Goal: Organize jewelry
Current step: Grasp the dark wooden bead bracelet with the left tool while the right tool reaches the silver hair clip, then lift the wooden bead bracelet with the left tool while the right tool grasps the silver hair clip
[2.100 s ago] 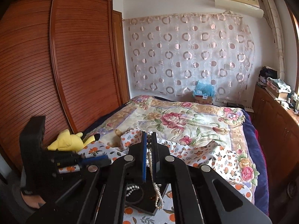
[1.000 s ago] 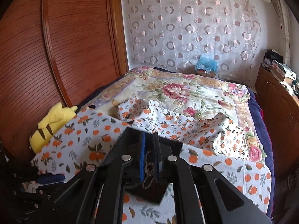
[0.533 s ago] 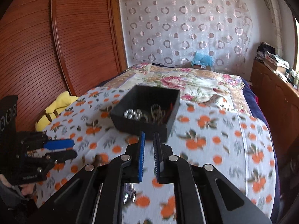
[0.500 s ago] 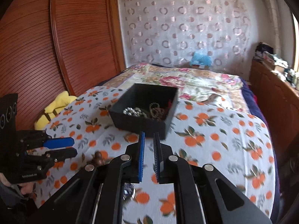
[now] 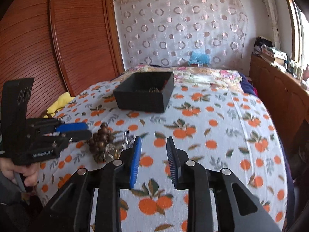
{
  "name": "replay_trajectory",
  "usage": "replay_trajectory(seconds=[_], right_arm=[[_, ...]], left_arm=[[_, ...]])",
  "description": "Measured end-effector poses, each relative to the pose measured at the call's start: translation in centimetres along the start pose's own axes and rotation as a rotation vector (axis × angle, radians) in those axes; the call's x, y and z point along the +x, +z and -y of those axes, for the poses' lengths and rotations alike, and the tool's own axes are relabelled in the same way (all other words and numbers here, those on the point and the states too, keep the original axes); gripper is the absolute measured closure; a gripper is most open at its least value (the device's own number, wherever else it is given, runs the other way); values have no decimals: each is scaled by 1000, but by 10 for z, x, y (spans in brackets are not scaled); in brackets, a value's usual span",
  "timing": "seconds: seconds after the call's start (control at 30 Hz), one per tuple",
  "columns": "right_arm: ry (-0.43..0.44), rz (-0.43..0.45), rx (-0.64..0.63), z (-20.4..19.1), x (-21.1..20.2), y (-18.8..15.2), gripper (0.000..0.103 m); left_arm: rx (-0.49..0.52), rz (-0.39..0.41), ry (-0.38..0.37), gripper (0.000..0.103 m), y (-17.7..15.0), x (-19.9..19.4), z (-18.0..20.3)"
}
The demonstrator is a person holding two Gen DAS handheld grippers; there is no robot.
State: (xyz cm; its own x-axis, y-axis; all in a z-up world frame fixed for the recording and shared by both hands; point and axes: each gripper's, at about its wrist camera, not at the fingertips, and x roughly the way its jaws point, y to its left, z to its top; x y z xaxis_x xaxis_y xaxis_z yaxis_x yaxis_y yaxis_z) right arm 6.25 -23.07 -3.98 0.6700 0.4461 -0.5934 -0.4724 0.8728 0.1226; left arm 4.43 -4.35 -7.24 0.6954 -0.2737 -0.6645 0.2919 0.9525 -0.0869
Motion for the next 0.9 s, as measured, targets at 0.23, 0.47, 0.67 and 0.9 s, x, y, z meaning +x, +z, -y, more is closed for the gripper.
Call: replay_trajectory(seconds=[0.23,0.47,0.67,0.9], right_arm=[[17,-45,11,-2,8,-21,72],[26,-63,-8,-8,15,-30,71],[28,-52,-16,-10,13,-32,71],[28,-46,-7,-8,11,-32,71]], left_arm=[[-12,-41,41,78,3,18,4],[6,-47,76,77,7,25,11],[51,-64,136,62,6,33,21],[41,-67,150,80,5,33,11]])
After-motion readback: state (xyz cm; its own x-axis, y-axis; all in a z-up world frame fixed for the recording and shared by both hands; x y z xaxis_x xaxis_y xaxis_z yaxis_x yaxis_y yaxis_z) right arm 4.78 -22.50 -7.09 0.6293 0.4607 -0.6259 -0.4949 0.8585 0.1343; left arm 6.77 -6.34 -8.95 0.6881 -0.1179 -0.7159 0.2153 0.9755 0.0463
